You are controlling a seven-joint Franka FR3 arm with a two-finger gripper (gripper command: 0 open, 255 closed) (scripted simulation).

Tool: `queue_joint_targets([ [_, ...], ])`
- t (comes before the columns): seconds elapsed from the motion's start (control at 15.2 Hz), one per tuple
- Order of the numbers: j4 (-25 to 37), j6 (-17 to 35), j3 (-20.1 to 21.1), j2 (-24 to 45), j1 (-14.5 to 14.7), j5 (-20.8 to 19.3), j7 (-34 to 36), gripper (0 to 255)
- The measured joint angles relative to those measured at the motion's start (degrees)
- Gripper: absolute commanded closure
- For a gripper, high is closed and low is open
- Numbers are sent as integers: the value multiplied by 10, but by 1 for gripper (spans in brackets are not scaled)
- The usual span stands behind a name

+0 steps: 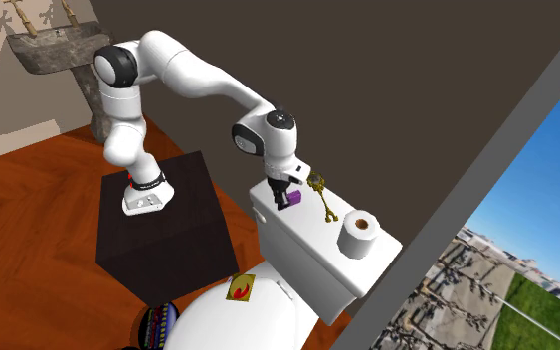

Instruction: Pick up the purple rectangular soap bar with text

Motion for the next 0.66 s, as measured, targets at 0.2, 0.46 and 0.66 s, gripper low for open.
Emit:
queue_joint_targets([
  [0.2,13,-20,-3,-9,1,-7,5,255],
  [0.46,29,-44,-6,-19,3,-15,10,255],
  [0.66,45,-65,-8,-26,4,-21,14,255],
])
